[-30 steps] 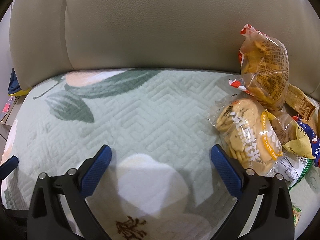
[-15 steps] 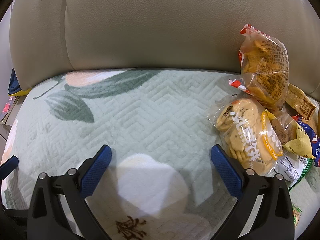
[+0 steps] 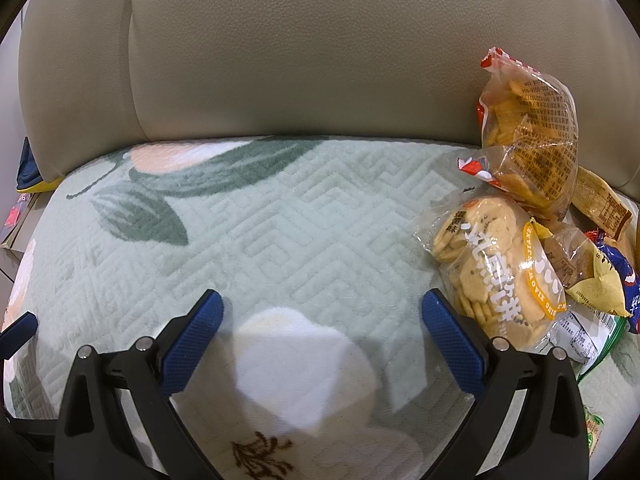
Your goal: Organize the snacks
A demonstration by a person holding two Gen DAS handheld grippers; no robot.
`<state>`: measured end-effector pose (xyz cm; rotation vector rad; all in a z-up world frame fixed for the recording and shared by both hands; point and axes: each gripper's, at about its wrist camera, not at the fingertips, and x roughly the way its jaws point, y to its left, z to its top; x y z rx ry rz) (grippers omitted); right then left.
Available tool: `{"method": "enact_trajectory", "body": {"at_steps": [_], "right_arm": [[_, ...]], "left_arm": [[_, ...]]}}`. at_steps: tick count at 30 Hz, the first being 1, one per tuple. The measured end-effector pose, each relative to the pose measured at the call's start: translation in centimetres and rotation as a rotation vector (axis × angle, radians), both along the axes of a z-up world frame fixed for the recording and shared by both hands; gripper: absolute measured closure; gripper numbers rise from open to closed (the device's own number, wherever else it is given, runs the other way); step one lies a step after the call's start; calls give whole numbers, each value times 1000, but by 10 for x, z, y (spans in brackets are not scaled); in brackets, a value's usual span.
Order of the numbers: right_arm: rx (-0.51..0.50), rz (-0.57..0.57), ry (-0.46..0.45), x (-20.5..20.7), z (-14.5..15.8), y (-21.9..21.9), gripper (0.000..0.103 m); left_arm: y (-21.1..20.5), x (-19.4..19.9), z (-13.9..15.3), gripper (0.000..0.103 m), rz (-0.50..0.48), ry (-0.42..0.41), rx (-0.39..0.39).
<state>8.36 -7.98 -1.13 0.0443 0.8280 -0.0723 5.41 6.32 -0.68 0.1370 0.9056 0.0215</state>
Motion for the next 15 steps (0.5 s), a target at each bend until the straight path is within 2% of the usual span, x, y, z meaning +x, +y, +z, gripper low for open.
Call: {"method": "enact_trajectory", "body": {"at_steps": [15], "right_arm": [[0, -4, 0, 2, 1, 2, 5]], "left_arm": [[0, 1, 0, 3, -2, 0, 1]]}}
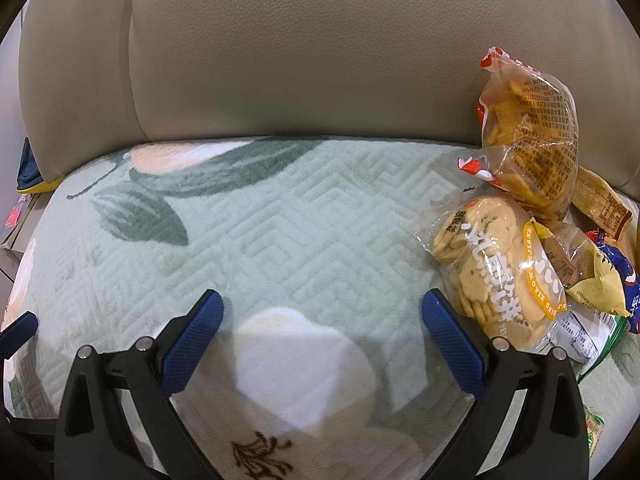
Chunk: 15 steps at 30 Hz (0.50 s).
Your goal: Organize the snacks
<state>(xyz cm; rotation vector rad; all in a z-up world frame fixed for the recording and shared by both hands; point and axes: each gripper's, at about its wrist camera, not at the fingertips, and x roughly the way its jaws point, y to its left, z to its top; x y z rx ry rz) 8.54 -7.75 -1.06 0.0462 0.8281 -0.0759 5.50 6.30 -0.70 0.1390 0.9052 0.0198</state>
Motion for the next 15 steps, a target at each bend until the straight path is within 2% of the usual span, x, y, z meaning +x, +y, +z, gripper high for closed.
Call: {"method": "enact_trajectory", "body": {"at_steps": [15], "right_arm": [[3, -13, -3, 1, 0, 1, 5]], "left_arm": [[1, 0, -2, 3, -4, -7, 2]]}}
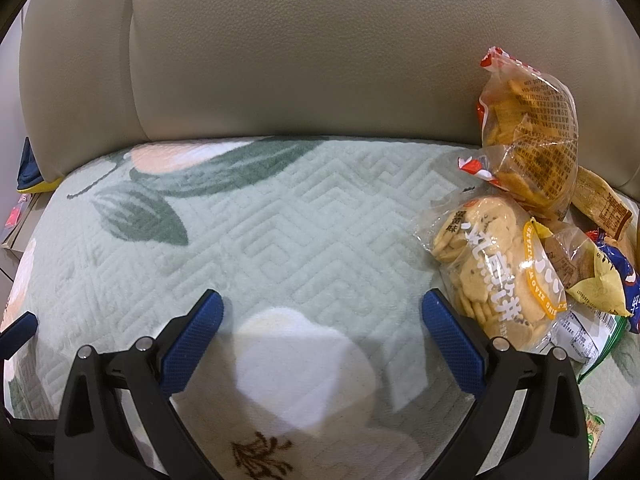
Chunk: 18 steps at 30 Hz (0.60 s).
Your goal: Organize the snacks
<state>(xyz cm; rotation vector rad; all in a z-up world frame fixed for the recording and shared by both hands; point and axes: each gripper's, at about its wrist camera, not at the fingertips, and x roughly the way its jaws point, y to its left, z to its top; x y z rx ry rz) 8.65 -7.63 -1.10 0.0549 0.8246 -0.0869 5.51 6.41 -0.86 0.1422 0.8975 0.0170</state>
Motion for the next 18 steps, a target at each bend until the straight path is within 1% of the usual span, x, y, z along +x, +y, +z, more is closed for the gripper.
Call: {"method": "enact_trajectory", "body": {"at_steps": [16, 18], "right_arm": [[-1, -8, -5, -3, -1, 2, 5], [0, -9, -5, -3, -2, 3, 5]], "left_arm": [[1, -1, 0, 3, -4, -8, 0], [0, 0, 0, 3, -5, 0, 2]]}}
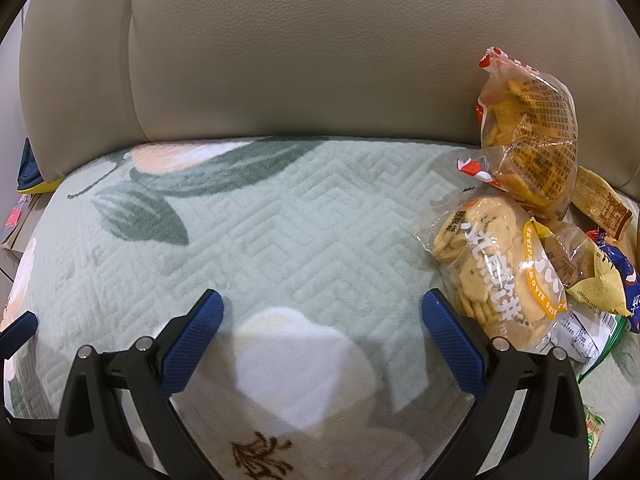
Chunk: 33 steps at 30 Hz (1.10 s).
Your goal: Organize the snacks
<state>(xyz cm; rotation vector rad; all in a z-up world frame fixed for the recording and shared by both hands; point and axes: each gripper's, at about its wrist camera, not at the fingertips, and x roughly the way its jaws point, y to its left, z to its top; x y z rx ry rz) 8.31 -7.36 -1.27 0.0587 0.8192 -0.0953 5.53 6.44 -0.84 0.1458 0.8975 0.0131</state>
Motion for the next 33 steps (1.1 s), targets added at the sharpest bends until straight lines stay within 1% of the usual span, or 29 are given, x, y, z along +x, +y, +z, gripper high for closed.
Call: {"method": "enact_trajectory", "body": {"at_steps": [29, 33], "right_arm": [[2, 4, 1, -2, -1, -2, 5], [1, 5, 0, -1, -1, -2, 5]], "left_arm": [[0, 0, -1, 3, 6, 1, -2], [-1, -2, -2, 3, 10, -14, 0]]}}
